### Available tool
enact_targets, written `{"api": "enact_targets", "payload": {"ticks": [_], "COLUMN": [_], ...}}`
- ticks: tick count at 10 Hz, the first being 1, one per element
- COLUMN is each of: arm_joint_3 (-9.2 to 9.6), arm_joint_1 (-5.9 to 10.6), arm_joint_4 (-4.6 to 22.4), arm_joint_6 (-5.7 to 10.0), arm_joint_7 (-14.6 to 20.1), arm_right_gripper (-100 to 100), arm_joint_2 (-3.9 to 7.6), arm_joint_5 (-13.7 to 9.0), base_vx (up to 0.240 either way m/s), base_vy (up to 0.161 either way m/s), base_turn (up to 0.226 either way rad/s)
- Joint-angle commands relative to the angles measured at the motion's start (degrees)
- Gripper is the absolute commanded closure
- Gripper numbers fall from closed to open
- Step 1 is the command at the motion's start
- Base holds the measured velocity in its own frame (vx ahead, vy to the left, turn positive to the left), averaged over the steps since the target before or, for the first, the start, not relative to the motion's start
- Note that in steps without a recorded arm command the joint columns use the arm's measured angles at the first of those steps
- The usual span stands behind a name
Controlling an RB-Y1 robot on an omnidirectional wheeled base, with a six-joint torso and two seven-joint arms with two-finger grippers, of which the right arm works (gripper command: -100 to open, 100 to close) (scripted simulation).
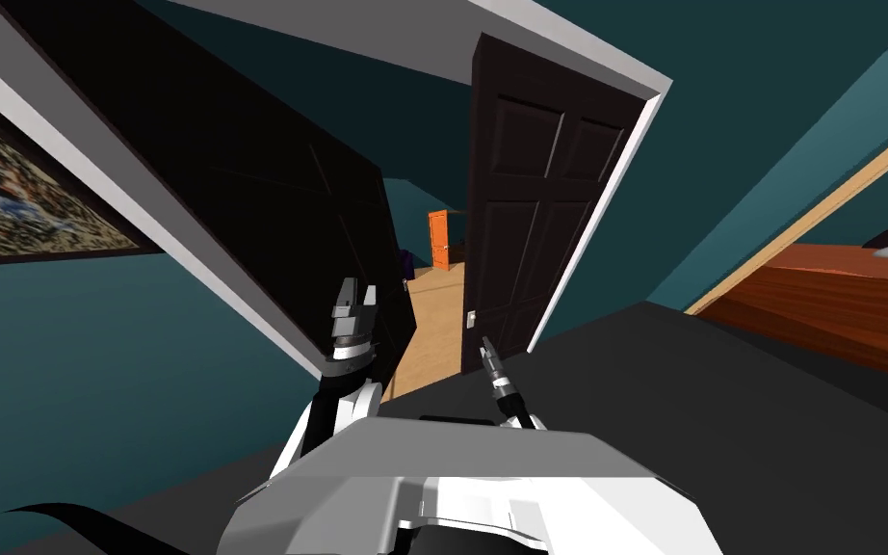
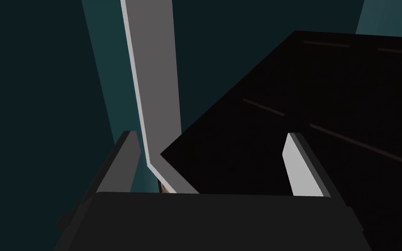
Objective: Push the door open
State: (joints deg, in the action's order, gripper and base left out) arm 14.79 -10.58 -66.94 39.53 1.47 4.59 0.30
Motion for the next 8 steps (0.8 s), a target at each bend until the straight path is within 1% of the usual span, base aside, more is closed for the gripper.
{"api": "enact_targets", "payload": {"ticks": [1, 2, 4, 7, 8], "arm_joint_3": [0.63, 0.89, 1.72, 2.61, 2.45], "arm_joint_1": [0.47, 0.84, 2.05, 3.32, 2.88], "arm_joint_4": [2.11, 3.29, 7.10, 11.10, 9.89], "arm_joint_6": [0.44, 0.69, 1.52, 2.39, 2.06], "arm_joint_7": [0.20, 0.26, 0.48, 0.71, 0.70], "arm_right_gripper": [-100, -100, -100, -100, -100], "arm_joint_2": [0.01, -0.04, -0.29, -0.64, -0.44], "arm_joint_5": [0.04, 0.05, 0.09, 0.14, 0.13], "base_vx": [0.105, 0.104, 0.123, 0.118, 0.052], "base_vy": [-0.125, -0.113, -0.144, -0.122, -0.061], "base_turn": [0.083, 0.059, 0.099, 0.071, 0.018]}}
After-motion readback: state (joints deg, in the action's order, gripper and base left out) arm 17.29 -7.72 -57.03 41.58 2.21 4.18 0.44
